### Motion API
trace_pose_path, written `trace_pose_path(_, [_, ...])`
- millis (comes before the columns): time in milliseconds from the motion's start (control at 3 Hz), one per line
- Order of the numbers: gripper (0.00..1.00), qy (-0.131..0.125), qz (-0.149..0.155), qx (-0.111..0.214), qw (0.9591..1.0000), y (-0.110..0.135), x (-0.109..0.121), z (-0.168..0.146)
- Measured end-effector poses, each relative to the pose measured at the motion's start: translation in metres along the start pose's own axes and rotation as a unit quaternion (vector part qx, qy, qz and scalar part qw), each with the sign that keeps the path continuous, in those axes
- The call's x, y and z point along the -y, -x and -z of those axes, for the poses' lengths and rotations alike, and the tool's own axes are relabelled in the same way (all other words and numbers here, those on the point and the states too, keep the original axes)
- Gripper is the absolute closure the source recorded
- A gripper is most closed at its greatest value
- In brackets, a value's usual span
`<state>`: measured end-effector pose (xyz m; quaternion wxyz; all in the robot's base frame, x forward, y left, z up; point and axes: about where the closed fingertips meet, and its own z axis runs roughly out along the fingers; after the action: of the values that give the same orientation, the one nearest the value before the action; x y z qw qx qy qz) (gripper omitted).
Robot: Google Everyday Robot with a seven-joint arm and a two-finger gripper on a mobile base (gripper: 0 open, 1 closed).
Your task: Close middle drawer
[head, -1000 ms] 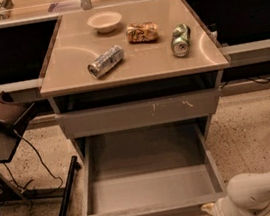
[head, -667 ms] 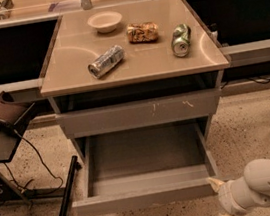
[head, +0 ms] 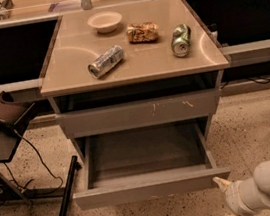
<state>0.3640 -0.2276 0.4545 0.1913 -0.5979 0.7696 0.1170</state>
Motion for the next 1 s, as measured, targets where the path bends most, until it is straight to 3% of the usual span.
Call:
trace_pose_path(667, [0.0,0.062,0.06,-0.034,0.9957,0.014,-0.02,-0.024])
trace_pose_path(1000, [0.0,0.077,0.055,-0.023,0.9952,0.018,0.002,-0.029])
